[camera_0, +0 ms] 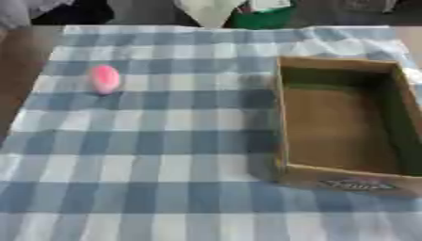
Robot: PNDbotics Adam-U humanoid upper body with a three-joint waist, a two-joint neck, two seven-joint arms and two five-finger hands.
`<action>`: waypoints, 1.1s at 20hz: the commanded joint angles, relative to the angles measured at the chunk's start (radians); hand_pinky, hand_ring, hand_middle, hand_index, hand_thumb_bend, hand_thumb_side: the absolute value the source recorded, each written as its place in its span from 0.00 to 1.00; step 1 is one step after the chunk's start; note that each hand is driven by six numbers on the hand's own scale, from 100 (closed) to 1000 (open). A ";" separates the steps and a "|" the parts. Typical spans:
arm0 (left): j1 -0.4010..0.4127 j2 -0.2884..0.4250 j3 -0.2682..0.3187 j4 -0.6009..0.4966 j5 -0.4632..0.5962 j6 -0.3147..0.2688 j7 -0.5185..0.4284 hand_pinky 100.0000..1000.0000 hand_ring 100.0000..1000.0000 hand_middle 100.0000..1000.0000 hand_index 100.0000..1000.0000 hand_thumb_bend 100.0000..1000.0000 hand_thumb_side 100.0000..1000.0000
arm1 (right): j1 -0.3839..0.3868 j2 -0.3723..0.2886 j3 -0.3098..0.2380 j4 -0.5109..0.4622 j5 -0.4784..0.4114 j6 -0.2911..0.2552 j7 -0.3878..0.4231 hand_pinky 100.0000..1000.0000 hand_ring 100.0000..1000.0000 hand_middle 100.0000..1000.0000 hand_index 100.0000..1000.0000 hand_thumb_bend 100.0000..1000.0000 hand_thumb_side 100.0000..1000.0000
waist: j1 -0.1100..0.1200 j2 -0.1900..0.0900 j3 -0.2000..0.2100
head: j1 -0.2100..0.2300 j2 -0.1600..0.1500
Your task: Pick up objects on the table and place them in the box.
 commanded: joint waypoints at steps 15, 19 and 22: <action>-0.146 0.178 -0.072 0.005 -0.077 0.049 -0.074 0.40 0.48 0.58 0.69 0.03 0.89 | -0.005 -0.028 -0.003 -0.015 -0.004 0.010 0.010 0.75 0.79 0.74 0.91 0.00 1.00 | 0.009 -0.025 0.003 | -0.012 0.013; -0.239 0.272 -0.160 0.092 -0.135 0.106 -0.131 0.37 0.48 0.56 0.73 0.05 0.92 | -0.001 -0.038 -0.002 -0.015 -0.007 0.007 0.014 0.75 0.79 0.74 0.91 0.00 1.00 | 0.011 -0.032 -0.002 | -0.014 0.019; -0.309 0.341 -0.223 0.161 -0.177 0.149 -0.174 0.36 0.49 0.57 0.77 0.07 0.94 | -0.001 -0.045 0.003 -0.015 -0.009 0.005 0.018 0.75 0.79 0.74 0.91 0.00 1.00 | 0.012 -0.034 -0.009 | -0.012 0.021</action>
